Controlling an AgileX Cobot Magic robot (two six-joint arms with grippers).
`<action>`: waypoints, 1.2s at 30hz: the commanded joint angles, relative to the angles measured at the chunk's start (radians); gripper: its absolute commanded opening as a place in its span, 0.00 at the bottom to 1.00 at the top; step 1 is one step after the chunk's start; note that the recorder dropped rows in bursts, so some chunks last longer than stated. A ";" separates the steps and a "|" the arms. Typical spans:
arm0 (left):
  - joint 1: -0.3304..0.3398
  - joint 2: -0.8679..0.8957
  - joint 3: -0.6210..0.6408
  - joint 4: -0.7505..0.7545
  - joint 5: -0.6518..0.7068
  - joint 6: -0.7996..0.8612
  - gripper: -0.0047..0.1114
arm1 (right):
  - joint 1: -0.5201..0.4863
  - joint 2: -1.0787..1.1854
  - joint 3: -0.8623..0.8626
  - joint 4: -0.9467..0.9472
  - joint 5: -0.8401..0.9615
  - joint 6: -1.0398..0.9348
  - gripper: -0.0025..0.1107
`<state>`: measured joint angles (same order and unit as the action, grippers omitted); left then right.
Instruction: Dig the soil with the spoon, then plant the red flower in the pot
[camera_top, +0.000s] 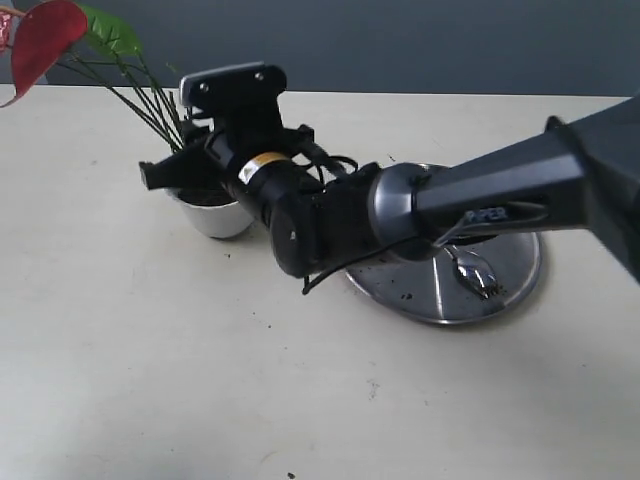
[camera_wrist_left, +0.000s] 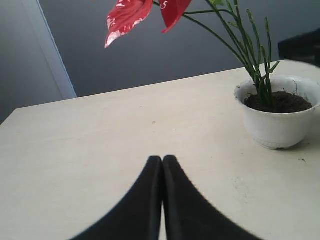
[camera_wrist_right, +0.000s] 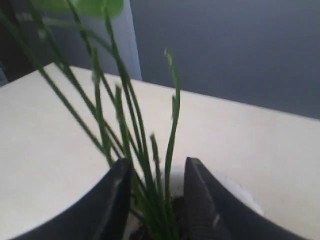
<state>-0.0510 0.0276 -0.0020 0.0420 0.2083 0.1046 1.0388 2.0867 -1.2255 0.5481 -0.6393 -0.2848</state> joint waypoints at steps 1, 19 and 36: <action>-0.002 -0.004 0.002 -0.002 -0.008 -0.003 0.04 | -0.003 -0.125 0.003 0.259 0.008 -0.229 0.24; -0.002 -0.004 0.002 0.000 -0.007 -0.003 0.04 | -0.003 -0.663 0.313 1.150 0.240 -1.411 0.02; -0.002 -0.004 0.002 0.000 -0.007 -0.003 0.04 | -0.002 -0.887 0.443 1.137 0.215 -1.274 0.02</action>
<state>-0.0510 0.0276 -0.0020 0.0420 0.2083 0.1046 1.0388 1.2145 -0.7891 1.6996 -0.3743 -1.5657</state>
